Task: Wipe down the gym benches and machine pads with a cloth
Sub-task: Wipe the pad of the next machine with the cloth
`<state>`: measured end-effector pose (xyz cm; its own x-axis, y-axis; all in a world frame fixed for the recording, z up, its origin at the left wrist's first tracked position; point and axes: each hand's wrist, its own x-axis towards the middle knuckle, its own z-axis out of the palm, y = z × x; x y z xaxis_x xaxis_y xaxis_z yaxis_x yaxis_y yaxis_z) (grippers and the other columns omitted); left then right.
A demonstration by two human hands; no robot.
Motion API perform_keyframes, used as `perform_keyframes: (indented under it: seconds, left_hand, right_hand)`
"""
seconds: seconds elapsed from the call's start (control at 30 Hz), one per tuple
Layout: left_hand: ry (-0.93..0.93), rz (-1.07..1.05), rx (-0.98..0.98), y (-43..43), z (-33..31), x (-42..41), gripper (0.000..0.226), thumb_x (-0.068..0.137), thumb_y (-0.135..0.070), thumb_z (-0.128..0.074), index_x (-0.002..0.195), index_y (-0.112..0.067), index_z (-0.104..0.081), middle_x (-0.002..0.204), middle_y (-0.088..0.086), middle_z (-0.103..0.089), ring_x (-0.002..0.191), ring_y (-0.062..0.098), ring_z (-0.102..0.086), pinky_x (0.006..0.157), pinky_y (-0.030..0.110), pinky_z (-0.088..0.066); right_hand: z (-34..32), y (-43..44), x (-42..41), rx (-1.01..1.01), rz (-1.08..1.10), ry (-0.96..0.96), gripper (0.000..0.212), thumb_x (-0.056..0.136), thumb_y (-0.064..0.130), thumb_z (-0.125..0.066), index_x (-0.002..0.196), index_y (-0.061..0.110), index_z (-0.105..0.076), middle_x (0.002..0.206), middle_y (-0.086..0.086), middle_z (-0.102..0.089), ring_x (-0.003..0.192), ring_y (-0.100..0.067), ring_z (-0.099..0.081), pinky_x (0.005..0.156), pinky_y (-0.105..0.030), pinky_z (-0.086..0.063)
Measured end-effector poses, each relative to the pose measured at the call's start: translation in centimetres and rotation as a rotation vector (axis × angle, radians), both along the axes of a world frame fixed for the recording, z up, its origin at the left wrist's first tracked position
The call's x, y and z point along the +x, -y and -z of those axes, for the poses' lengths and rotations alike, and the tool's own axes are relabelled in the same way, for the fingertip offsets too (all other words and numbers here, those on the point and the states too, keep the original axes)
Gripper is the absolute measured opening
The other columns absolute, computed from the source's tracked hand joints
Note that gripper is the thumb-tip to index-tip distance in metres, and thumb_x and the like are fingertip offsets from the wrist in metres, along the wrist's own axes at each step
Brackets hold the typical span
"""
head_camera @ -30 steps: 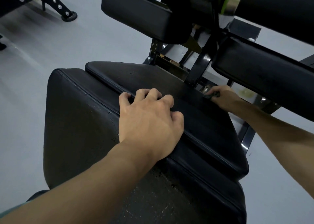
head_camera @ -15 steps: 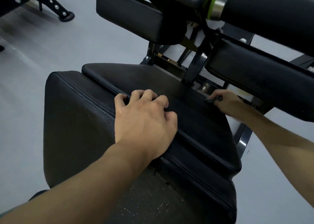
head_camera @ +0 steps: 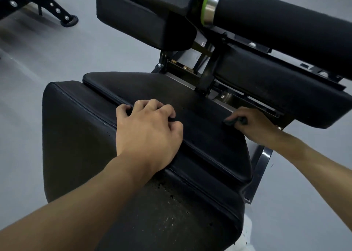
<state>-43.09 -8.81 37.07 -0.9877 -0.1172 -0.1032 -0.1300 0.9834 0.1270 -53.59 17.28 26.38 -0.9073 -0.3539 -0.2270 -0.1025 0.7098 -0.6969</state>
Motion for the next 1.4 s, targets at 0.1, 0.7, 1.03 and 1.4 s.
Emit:
perform_keyframes:
  seconds: [0.1, 0.7, 1.03, 1.4]
  left_hand:
    - [-0.003, 0.001, 0.001, -0.1, 0.0, 0.0, 0.05, 0.087, -0.048, -0.02, 0.112, -0.04, -0.063, 0.125, -0.016, -0.058, 0.129, 0.01, -0.041, 0.112, 0.045, -0.02]
    - [-0.027, -0.002, 0.018, 0.0, 0.3, 0.0, 0.05, 0.086, -0.046, -0.021, 0.11, -0.039, -0.064, 0.123, -0.015, -0.059, 0.128, 0.01, -0.041, 0.112, 0.044, -0.018]
    - [-0.033, 0.009, 0.021, 0.1, 0.2, 0.1, 0.048, 0.087, -0.045, -0.023, 0.11, -0.038, -0.065, 0.122, -0.015, -0.059, 0.127, 0.011, -0.042, 0.111, 0.044, -0.02]
    - [-0.044, 0.005, 0.018, 0.2, 0.3, 0.0, 0.051, 0.086, -0.046, -0.02, 0.108, -0.038, -0.066, 0.122, -0.016, -0.059, 0.125, 0.01, -0.043, 0.111, 0.043, -0.019]
  right_hand:
    - [0.7, 2.2, -2.0, 0.025, 0.052, -0.027, 0.029, 0.089, -0.005, -0.057, 0.1, 0.016, -0.075, 0.103, 0.0, -0.066, 0.098, -0.016, -0.061, 0.081, -0.019, -0.041]
    - [-2.6, 0.8, 1.9, -0.029, -0.109, 0.022, 0.036, 0.087, 0.0, -0.065, 0.086, 0.035, -0.07, 0.099, 0.004, -0.065, 0.089, -0.011, -0.06, 0.081, -0.029, -0.05]
    - [-4.0, 1.4, 2.9, -0.053, -0.158, 0.046, 0.037, 0.086, 0.003, -0.065, 0.083, 0.04, -0.068, 0.097, 0.007, -0.064, 0.092, -0.012, -0.062, 0.082, -0.029, -0.048]
    - [-5.7, 2.1, 5.1, -0.183, -0.187, -0.034, 0.033, 0.085, -0.01, -0.064, 0.083, 0.022, -0.072, 0.094, 0.003, -0.065, 0.088, -0.007, -0.066, 0.081, -0.021, -0.053]
